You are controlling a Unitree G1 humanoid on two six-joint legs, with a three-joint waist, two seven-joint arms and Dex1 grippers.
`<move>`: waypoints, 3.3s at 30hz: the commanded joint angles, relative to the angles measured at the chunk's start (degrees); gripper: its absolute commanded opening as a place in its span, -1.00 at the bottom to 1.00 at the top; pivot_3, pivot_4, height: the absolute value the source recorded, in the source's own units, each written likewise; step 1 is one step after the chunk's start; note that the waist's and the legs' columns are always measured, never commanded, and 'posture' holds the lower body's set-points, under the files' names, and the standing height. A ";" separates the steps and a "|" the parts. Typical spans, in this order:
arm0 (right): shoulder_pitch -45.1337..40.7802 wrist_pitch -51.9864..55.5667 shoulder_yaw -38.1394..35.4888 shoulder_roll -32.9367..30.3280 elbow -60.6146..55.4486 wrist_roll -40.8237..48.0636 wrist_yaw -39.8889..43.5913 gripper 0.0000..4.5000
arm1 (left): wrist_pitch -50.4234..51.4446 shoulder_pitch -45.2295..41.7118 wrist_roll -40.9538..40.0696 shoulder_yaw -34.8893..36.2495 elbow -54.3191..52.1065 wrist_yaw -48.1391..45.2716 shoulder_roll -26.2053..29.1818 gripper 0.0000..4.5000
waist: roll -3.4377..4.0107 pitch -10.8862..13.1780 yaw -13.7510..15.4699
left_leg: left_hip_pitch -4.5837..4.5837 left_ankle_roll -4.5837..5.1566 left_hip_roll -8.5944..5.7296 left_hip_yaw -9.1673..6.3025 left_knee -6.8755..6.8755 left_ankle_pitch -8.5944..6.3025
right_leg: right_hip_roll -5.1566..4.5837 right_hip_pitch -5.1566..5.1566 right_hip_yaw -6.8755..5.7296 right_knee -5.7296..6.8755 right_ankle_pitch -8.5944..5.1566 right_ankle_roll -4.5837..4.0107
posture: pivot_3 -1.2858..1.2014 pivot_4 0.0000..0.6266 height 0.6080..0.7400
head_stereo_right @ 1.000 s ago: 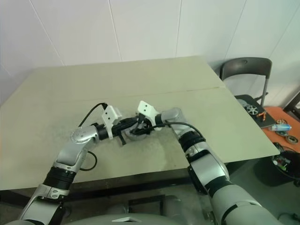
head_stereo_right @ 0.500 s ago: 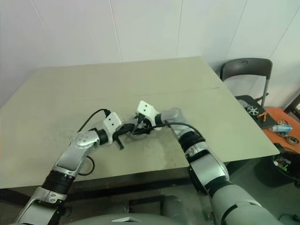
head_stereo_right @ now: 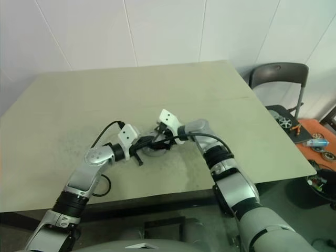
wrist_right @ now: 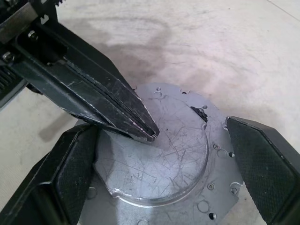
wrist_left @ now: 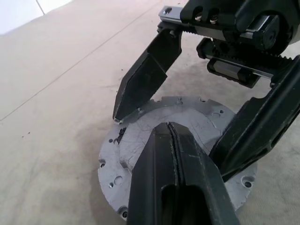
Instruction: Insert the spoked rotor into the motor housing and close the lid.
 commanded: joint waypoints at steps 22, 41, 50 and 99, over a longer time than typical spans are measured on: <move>-0.68 28.37 -6.51 -5.03 -0.19 9.88 3.91 0.99 | -0.06 0.67 -2.61 2.19 -1.61 -0.90 1.43 -1.00 | 0.06 0.07 -0.12 | -0.11 0.01 -0.03 0.03 -0.10 0.00 | 0.03 -0.16 0.00 -0.01 -0.01 0.00 | 0.03 -1.00 1.00; -1.31 55.67 -14.68 3.24 -0.99 20.44 -3.35 0.99 | -0.21 0.87 -2.60 3.07 -1.52 -0.35 1.94 -1.00 | 0.03 0.03 -0.42 | -0.04 0.03 0.01 0.02 -0.13 -0.02 | 0.10 -0.16 0.01 0.08 -0.02 -0.01 | 0.03 -1.00 1.00; -1.09 59.00 -13.54 2.00 -0.89 21.95 -2.75 0.82 | -0.52 0.75 -2.44 3.43 -1.08 -0.29 2.00 -1.00 | 0.03 0.03 -0.29 | -0.08 0.04 0.00 0.03 -0.07 -0.03 | 0.08 -0.18 0.01 0.08 -0.04 0.03 | 0.03 -1.00 1.00; -2.74 53.11 -38.18 8.81 5.51 36.87 -11.09 -0.42 | 9.76 2.58 -20.67 22.03 -7.03 12.41 -4.47 -1.00 | 0.01 0.02 -0.16 | -0.83 0.04 -0.02 -0.04 0.10 -0.02 | 0.03 -0.76 -0.03 0.13 0.16 -0.15 | 0.03 -1.00 1.00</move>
